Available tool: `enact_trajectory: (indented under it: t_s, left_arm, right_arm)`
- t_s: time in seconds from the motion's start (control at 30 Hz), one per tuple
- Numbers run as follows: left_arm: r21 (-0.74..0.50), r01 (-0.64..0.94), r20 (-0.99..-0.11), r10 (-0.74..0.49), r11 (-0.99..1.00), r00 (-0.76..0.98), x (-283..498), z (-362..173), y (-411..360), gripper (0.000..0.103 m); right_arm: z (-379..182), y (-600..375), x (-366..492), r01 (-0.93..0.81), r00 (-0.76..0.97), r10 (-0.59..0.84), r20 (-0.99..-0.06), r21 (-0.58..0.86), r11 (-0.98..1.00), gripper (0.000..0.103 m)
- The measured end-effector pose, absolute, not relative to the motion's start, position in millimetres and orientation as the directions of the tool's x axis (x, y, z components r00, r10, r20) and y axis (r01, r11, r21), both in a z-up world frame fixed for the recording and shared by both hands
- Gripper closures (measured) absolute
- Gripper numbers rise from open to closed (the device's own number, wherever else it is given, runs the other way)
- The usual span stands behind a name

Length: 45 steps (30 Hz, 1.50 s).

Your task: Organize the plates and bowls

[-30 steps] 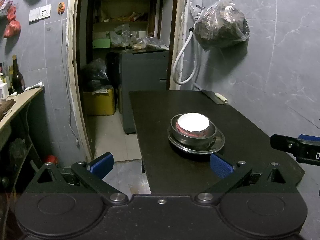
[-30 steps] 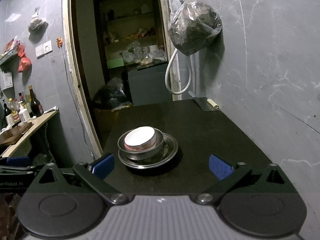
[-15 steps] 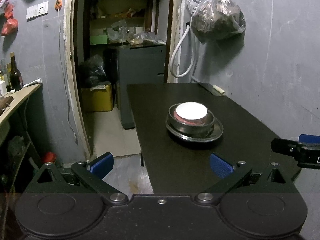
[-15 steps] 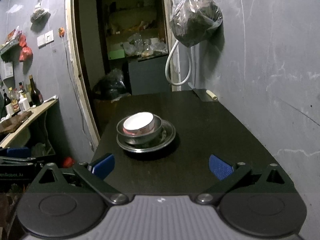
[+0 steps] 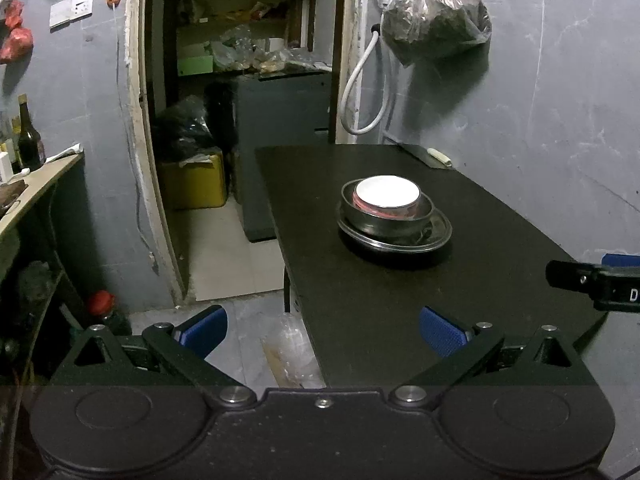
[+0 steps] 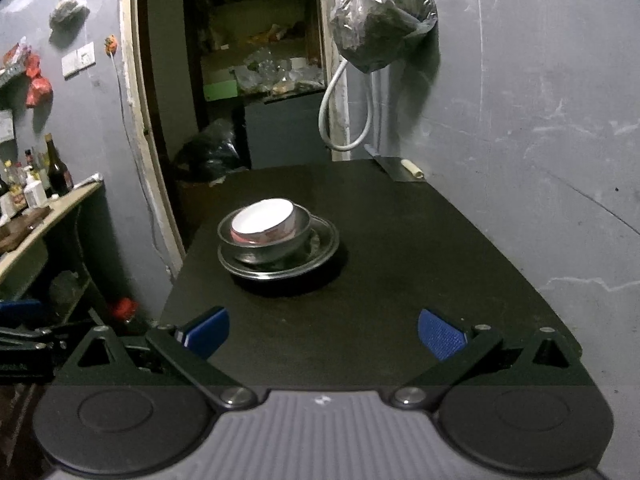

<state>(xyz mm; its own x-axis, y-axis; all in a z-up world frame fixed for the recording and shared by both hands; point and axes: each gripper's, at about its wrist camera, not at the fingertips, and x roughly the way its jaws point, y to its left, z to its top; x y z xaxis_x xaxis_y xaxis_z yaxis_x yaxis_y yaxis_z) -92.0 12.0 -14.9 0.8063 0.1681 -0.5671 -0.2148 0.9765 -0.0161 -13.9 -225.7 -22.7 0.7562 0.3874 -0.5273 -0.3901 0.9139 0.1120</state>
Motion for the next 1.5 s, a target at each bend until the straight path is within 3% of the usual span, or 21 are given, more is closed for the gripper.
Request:
enact_trajectory:
  t_s: [1.5]
  left_arm:
    - [-0.02, -0.222, -0.595, 0.167, 0.975, 0.786, -79.4, -22.0, 10.2, 0.001]
  right_arm:
    - [-31.5, -219.5, 1.4, -0.422, 0.718, 0.389, -0.577, 0.084, 0.903, 0.0]
